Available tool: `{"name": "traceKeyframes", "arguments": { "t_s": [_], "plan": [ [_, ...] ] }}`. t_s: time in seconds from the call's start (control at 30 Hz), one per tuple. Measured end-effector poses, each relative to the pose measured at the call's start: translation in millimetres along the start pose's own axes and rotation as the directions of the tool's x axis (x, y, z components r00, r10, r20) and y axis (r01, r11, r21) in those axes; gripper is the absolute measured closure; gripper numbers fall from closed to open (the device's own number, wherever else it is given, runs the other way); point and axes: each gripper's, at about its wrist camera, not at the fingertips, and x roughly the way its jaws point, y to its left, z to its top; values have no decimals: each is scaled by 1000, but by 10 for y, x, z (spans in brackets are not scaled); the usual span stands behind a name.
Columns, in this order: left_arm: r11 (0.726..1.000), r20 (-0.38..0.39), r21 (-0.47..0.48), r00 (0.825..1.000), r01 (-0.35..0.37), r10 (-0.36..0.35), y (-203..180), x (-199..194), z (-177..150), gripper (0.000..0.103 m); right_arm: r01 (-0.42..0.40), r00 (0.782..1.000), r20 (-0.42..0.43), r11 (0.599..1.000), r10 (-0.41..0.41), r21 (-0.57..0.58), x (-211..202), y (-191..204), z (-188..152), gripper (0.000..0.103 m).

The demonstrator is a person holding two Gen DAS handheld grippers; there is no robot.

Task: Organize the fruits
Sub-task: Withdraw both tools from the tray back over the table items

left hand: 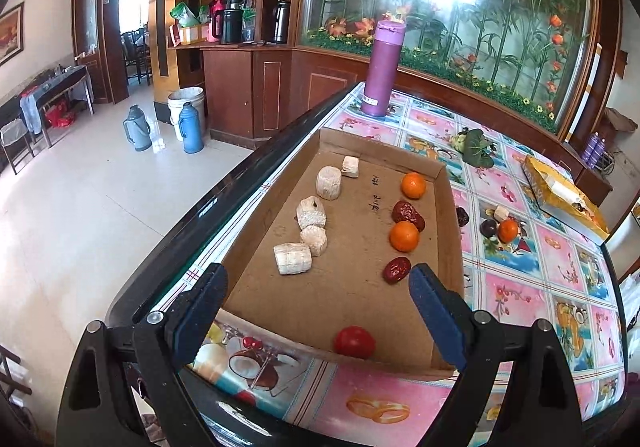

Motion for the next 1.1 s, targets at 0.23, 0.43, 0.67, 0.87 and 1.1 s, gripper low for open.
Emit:
{"name": "traceKeyframes", "arguments": {
  "t_s": [0.23,0.43,0.67,0.87,1.1],
  "plan": [
    [1000,40,1,999,-15,15,-31,-109,2,11,-60,996,-75,996,56,-59,-41,171,-136,2],
    [1000,22,-20,1000,-4,5,5,-54,-26,11,-43,999,-5,998,43,-52,-161,230,-76,2],
    [1000,27,-15,1000,12,-11,33,-58,-40,11,-50,998,-42,998,48,-44,100,399,-2,2],
    [999,20,-21,999,34,-33,63,1,-3,11,-8,985,-172,998,-4,-69,879,-146,-355,2],
    [998,-11,36,999,49,-48,-81,218,72,11,117,943,-327,862,59,492,1676,-2553,-1145,3]
  ]
}}
